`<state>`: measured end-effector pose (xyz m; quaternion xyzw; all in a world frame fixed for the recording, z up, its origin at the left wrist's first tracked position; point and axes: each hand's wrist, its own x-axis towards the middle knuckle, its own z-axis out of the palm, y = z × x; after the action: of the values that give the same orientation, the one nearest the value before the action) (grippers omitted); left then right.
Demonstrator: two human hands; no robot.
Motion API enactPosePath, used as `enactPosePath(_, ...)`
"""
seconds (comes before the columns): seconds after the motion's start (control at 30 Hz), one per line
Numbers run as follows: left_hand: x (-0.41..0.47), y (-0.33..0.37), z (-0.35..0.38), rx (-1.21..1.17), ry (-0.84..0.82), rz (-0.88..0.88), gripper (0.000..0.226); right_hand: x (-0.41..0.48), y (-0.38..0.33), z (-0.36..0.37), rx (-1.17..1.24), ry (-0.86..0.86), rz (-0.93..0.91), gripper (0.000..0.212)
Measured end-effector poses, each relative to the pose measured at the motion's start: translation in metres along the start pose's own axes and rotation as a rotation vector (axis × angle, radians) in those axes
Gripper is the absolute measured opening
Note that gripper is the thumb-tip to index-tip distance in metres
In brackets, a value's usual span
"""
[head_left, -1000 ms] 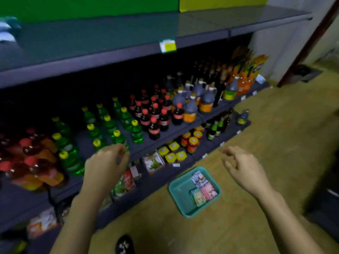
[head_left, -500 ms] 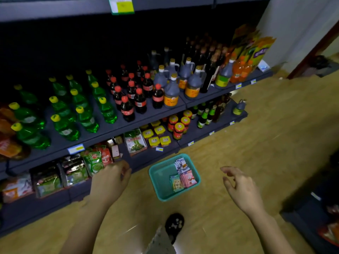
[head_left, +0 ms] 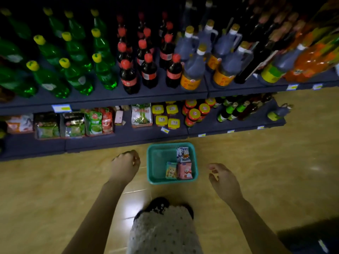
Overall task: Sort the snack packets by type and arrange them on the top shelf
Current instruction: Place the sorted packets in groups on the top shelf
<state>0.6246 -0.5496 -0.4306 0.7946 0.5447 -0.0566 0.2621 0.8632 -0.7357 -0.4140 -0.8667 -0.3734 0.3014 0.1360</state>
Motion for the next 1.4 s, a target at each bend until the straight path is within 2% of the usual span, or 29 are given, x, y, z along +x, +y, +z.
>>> enactPosePath(0.23,0.047,-0.013,0.134,-0.006,-0.112,-0.176,0.021,0.106,0.063,0.093,0.028,-0.228,0.002,0.03)
enactPosePath(0.37,0.092,-0.028,0.235,-0.024,-0.185,-0.215,0.024,0.168,0.113,0.184,0.053,-0.344,0.062,0.026)
enactPosePath(0.6,0.185,-0.076,0.413,-0.092,-0.217,-0.194,0.021,0.27,0.204,0.363,0.102,-0.503,0.055,0.029)
enactPosePath(0.67,0.211,-0.09,0.46,-0.089,-0.222,-0.185,0.021,0.295,0.229,0.413,0.167,-0.503,0.076,0.038)
enactPosePath(0.73,0.235,-0.105,0.504,-0.104,-0.224,-0.17,0.022,0.317,0.25,0.458,0.204,-0.407,0.053,0.048)
enactPosePath(0.8,0.256,-0.121,0.541,-0.16,-0.239,-0.164,0.023,0.332,0.266,0.491,0.203,-0.266,0.038,0.039)
enactPosePath(0.87,0.268,-0.134,0.565,-0.248,-0.251,-0.164,0.023,0.338,0.272,0.509,0.24,-0.203,0.066,0.03)
enactPosePath(1.0,0.277,-0.152,0.597,-0.292,-0.277,-0.16,0.022,0.345,0.285,0.544,0.229,-0.073,0.066,0.059)
enactPosePath(1.13,0.268,-0.154,0.601,-0.326,-0.276,-0.185,0.022,0.343,0.277,0.539,0.142,-0.011,0.045,0.06)
enactPosePath(1.4,0.262,-0.139,0.606,-0.399,-0.284,-0.223,0.024,0.338,0.269,0.533,0.415,-0.155,0.114,0.053)
